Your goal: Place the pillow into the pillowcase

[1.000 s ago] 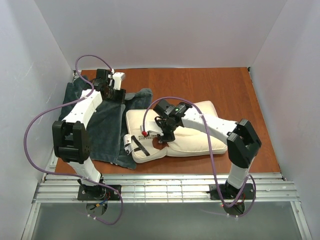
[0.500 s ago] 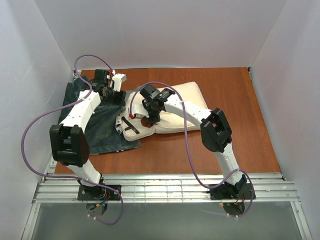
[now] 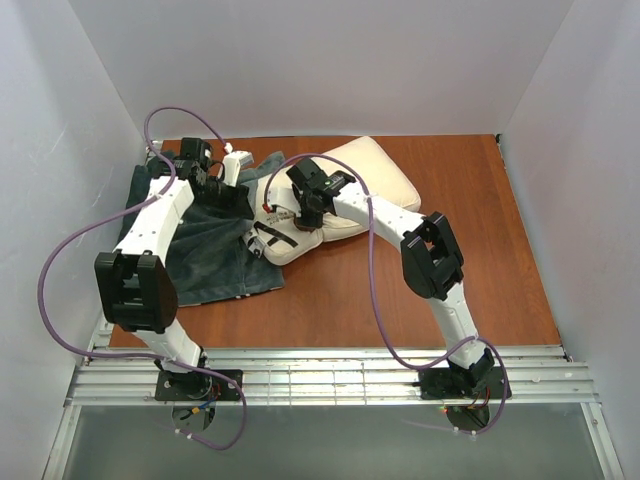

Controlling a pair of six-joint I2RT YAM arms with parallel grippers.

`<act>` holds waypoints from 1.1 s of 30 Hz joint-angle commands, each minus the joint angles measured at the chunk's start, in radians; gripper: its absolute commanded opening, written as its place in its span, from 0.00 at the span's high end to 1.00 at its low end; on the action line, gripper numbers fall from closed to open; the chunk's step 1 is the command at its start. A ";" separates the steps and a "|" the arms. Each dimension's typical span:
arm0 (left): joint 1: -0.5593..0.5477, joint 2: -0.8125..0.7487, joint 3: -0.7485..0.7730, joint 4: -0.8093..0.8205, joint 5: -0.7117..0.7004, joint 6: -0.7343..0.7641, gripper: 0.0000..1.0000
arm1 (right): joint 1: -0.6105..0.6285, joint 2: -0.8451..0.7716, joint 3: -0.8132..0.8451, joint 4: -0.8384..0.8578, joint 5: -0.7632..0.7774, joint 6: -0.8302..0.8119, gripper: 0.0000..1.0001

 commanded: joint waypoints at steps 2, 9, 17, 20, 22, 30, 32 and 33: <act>-0.006 0.033 0.094 -0.161 0.272 0.066 1.00 | 0.009 0.028 0.140 0.112 0.072 0.180 0.99; 0.007 0.093 0.135 0.079 0.001 -0.190 0.74 | 0.035 0.073 0.131 0.106 -0.010 0.379 0.99; 0.081 -0.029 0.090 0.103 -0.206 -0.152 0.44 | 0.037 0.119 0.163 0.160 -0.135 0.565 0.99; 0.083 -0.189 -0.090 0.118 -0.231 -0.093 0.44 | 0.035 0.128 0.175 0.167 -0.144 0.574 0.99; 0.083 -0.294 -0.255 0.152 -0.226 -0.070 0.44 | 0.037 0.127 0.172 0.171 -0.145 0.576 0.99; 0.075 -0.396 -0.538 0.345 -0.217 0.126 0.54 | 0.037 0.113 0.175 0.177 -0.138 0.580 0.99; 0.070 -0.433 -0.590 0.385 -0.238 0.138 0.56 | 0.037 0.114 0.181 0.180 -0.101 0.594 0.99; 0.066 -0.439 -0.605 0.391 -0.246 0.137 0.56 | 0.035 0.114 0.183 0.181 -0.099 0.603 0.99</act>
